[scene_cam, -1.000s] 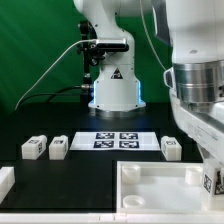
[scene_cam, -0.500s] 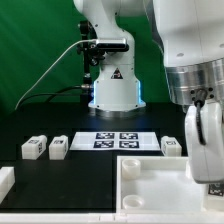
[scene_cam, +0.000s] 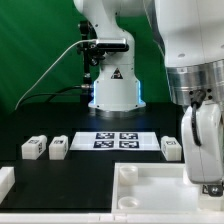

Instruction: Assemble one leg

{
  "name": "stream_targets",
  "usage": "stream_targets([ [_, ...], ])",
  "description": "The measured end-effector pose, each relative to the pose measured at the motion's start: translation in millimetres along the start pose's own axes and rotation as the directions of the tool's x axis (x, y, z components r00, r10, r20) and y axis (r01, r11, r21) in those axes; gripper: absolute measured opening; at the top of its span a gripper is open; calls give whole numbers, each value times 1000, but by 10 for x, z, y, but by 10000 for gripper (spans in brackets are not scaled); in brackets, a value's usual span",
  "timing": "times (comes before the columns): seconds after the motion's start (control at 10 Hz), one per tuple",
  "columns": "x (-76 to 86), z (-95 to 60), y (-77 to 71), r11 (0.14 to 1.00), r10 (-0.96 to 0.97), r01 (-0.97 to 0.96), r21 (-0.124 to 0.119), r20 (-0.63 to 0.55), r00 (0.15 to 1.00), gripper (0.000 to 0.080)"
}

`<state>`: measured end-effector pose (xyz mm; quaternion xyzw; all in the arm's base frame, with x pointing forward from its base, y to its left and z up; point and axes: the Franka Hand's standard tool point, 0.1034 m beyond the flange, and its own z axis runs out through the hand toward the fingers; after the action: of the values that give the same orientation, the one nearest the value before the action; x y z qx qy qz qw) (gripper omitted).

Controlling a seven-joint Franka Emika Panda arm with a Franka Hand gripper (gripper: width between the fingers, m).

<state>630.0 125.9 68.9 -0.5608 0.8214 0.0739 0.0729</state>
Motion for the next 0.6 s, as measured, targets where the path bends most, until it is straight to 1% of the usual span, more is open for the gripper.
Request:
stream_targets([
  [0.1, -57, -76, 49, 1000, -6, 6, 6, 7, 1000, 636],
  [0.2, -108, -181, 66, 1000, -3, 3, 23, 22, 1000, 636],
  [0.3, -149, -267, 87, 1000, -7, 6, 30, 29, 1000, 647],
  [0.4, -176, -306, 85, 999, -13, 12, 33, 32, 999, 647],
  [0.6, -166, -273, 92, 999, -15, 14, 30, 30, 999, 649],
])
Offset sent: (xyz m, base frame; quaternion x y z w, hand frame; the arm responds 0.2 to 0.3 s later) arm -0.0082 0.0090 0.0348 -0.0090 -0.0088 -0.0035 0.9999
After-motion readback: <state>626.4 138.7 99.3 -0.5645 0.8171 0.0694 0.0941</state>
